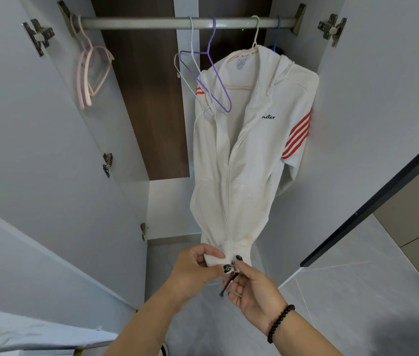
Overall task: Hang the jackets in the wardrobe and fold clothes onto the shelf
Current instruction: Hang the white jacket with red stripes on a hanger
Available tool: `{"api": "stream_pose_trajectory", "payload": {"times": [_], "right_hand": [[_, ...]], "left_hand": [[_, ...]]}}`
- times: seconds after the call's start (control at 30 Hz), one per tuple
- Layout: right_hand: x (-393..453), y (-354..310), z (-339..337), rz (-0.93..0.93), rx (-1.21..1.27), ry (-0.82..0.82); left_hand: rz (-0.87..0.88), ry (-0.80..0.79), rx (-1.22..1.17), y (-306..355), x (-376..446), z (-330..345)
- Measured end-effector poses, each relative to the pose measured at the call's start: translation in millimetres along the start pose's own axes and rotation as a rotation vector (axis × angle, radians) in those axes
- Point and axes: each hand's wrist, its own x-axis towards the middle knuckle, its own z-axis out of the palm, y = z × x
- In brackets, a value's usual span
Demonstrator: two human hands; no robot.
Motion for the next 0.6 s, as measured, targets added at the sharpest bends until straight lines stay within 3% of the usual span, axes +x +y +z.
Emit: {"api": "stream_pose_trajectory", "payload": {"times": [0.17, 0.33, 0.6], "right_hand": [[0.6, -6.4, -8.5, 0.061, -0.265, 0.012], [9.5, -26.6, -2.8, 0.073, -0.335, 0.040], [28.3, -52.1, 26.4, 0.110, -0.444, 0.053]], "left_hand": [[0.015, 0.036, 0.134, -7.4, 5.2, -5.8], [0.034, 0.003, 0.322, -9.3, 9.8, -2.1], [0.016, 0.045, 0.349, 9.5, 21.6, -14.9]]}}
